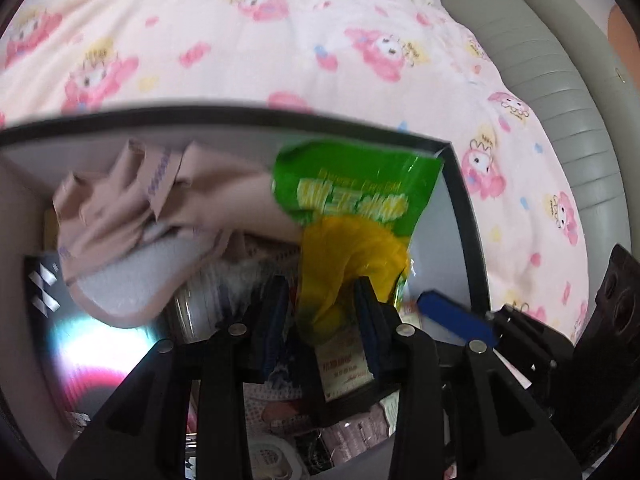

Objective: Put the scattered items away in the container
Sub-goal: 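Push the snack bag down into the box and open the left tool, then withdraw the left tool from the box and reach to the wooden comb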

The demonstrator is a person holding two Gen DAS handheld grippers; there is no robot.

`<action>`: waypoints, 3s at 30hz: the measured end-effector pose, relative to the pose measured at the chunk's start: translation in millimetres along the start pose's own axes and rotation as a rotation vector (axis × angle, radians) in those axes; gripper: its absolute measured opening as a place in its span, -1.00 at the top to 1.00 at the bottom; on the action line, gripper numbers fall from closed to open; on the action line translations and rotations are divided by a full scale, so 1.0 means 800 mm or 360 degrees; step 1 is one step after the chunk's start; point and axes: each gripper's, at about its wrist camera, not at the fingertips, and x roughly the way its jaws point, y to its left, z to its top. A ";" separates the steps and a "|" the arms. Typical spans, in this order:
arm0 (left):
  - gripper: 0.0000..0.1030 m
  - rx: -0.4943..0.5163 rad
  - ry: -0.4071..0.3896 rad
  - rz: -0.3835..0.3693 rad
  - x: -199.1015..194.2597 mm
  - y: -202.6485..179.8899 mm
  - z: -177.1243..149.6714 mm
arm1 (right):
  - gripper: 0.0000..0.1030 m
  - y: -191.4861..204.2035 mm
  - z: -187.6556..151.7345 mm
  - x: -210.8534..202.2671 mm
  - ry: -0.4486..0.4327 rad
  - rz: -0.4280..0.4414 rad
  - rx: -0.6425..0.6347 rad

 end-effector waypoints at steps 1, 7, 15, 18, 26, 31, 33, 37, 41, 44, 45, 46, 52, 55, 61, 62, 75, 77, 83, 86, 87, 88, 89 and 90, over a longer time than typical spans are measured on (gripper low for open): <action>0.31 -0.0011 0.0007 -0.0006 0.001 0.004 -0.002 | 0.41 -0.001 0.001 0.000 0.0000 0.0005 0.0008; 0.40 -0.0085 0.0078 0.0010 -0.003 0.032 -0.011 | 0.41 -0.009 0.004 -0.010 -0.0036 0.0219 0.0124; 0.39 -0.0087 -0.0143 -0.0180 -0.058 0.030 0.009 | 0.42 0.009 0.006 0.017 0.0066 0.0166 0.0037; 0.29 -0.0135 -0.0081 -0.0249 -0.039 0.031 0.022 | 0.42 0.010 0.010 0.030 0.0087 0.0101 0.0023; 0.14 -0.0234 0.0025 -0.0392 0.003 0.030 0.018 | 0.46 -0.005 0.017 0.023 0.0042 0.0171 0.0134; 0.12 -0.0326 0.0006 -0.0489 0.007 0.044 0.016 | 0.55 -0.001 0.021 0.026 0.0012 0.0085 0.0106; 0.12 -0.0378 -0.0006 -0.0531 0.007 0.050 0.017 | 0.55 -0.001 0.024 0.025 -0.0015 0.0077 0.0096; 0.12 -0.0406 0.0002 -0.0550 0.015 0.040 0.020 | 0.54 -0.005 0.025 0.007 -0.0111 0.0057 0.0073; 0.14 -0.0444 0.0019 -0.0627 0.028 0.032 0.025 | 0.54 -0.007 0.025 0.000 -0.0136 -0.0087 0.0041; 0.16 -0.0396 0.0028 -0.0582 0.028 0.021 0.026 | 0.54 -0.018 0.023 -0.005 -0.0096 -0.0114 0.0090; 0.16 -0.0368 0.0017 -0.0580 0.022 0.019 0.024 | 0.54 -0.020 0.020 -0.013 -0.0109 -0.0108 0.0103; 0.16 -0.0330 -0.0008 -0.0574 0.012 0.015 0.022 | 0.54 -0.021 0.017 -0.021 -0.0132 -0.0103 0.0107; 0.19 -0.0089 -0.0091 -0.0348 -0.020 -0.010 0.020 | 0.54 -0.042 0.007 -0.069 -0.0303 -0.0209 0.0168; 0.21 -0.0099 -0.0006 -0.0320 0.001 -0.015 0.022 | 0.54 -0.048 0.009 -0.051 -0.0224 -0.0194 0.0192; 0.21 -0.0077 -0.0050 -0.0363 -0.006 -0.017 0.016 | 0.53 -0.039 0.011 -0.022 -0.0127 -0.0275 0.0125; 0.21 -0.0046 -0.0071 -0.0349 -0.015 -0.018 0.012 | 0.53 -0.039 0.011 -0.023 -0.0130 -0.0277 0.0128; 0.21 0.0384 -0.0380 -0.0103 -0.125 -0.085 -0.085 | 0.51 0.041 -0.056 -0.120 -0.0445 -0.0400 0.0079; 0.21 0.0435 -0.0399 -0.0051 -0.138 -0.089 -0.107 | 0.50 0.054 -0.072 -0.133 -0.0484 -0.0403 0.0093; 0.19 0.0509 -0.0483 0.0047 -0.180 -0.085 -0.166 | 0.50 0.096 -0.111 -0.155 -0.0540 -0.0375 0.0121; 0.19 0.0509 -0.0490 0.0054 -0.199 -0.076 -0.191 | 0.50 0.121 -0.130 -0.165 -0.0560 -0.0321 0.0113; 0.17 0.0503 -0.0490 0.0053 -0.207 -0.071 -0.199 | 0.50 0.128 -0.135 -0.168 -0.0564 -0.0302 0.0103; 0.16 0.0503 -0.0489 0.0061 -0.213 -0.066 -0.206 | 0.50 0.136 -0.140 -0.170 -0.0565 -0.0289 0.0090; 0.16 0.0509 -0.0487 0.0070 -0.220 -0.062 -0.213 | 0.50 0.146 -0.144 -0.172 -0.0562 -0.0276 0.0070; 0.16 0.0519 -0.0484 0.0082 -0.226 -0.057 -0.220 | 0.50 0.154 -0.148 -0.172 -0.0559 -0.0263 0.0050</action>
